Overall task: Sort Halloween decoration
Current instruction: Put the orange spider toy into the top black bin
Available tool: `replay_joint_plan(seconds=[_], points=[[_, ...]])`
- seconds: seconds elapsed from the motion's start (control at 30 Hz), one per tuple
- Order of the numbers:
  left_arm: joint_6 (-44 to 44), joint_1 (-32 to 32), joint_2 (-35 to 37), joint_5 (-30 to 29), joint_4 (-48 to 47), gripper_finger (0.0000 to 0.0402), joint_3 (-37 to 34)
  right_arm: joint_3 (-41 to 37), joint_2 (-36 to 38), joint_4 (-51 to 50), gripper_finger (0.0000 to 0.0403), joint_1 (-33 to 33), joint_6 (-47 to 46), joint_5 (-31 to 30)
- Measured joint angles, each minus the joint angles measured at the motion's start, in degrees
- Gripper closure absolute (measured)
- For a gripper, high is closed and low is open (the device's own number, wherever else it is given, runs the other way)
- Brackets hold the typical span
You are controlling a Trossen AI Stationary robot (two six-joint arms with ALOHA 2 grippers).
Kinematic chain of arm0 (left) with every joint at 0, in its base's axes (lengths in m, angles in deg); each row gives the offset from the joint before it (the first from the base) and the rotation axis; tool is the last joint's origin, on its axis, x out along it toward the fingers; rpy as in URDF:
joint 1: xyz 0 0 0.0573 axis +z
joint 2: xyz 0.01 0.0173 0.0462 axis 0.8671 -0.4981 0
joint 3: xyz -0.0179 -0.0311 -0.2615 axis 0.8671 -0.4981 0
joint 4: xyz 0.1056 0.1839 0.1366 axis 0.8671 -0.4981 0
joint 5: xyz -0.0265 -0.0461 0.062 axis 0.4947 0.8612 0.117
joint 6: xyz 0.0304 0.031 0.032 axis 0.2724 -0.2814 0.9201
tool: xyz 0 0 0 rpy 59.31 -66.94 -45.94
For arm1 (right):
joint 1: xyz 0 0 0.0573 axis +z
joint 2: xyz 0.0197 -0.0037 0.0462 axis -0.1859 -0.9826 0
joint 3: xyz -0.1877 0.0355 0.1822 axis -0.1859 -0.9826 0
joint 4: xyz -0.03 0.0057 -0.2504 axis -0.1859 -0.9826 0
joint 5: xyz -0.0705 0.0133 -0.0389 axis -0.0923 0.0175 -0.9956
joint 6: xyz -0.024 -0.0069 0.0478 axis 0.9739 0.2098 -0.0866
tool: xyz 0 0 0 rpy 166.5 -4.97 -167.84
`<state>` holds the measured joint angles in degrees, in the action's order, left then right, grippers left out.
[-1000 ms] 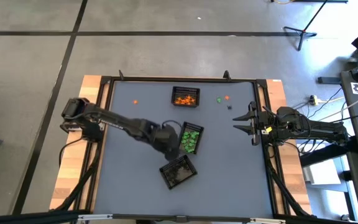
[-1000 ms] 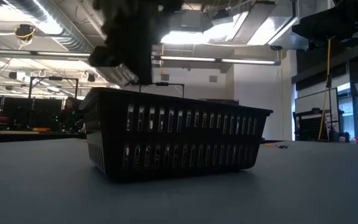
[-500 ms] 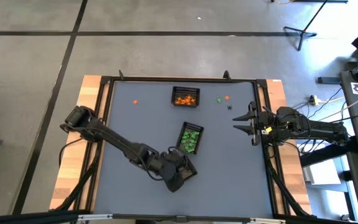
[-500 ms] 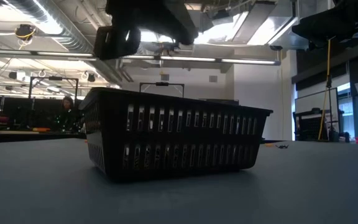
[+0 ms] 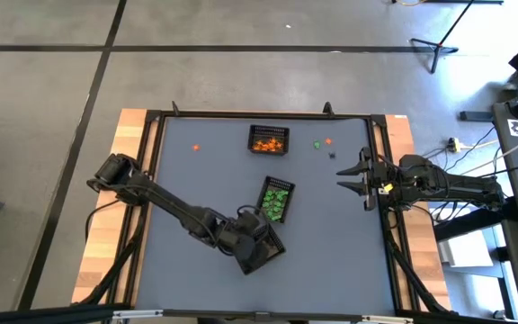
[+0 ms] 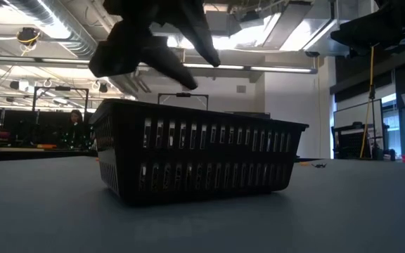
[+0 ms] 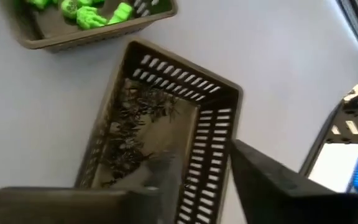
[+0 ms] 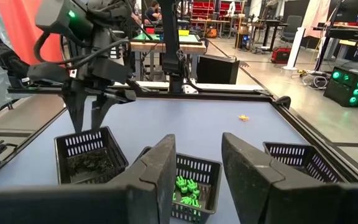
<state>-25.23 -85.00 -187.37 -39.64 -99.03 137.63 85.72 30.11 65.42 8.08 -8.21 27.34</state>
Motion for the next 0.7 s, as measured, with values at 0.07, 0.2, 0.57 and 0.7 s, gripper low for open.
replay_joint_plan(seconds=[0.07, 0.2, 0.57, 0.7], points=[[-1.16, 0.22, 0.29, -0.86, -1.89, 0.0245, 0.00, 0.00, 0.00, 0.00, 0.0276, -0.01, 0.00, 0.00], [-6.12, 1.96, 2.25, -3.92, -8.80, 0.0181, 0.00, 0.00, 0.00, 0.00, 0.0276, -0.01, -0.01, 0.00], [-22.23, 11.38, 4.74, -13.76, -34.12, 0.0036, 0.00, 0.00, 0.00, -0.10, 0.0276, -0.01, 0.00, 0.00], [-22.50, 16.12, 4.71, -14.05, -38.21, 0.0021, -1.10, 0.00, 0.00, -0.44, 0.0276, -0.02, 0.00, 0.00]])
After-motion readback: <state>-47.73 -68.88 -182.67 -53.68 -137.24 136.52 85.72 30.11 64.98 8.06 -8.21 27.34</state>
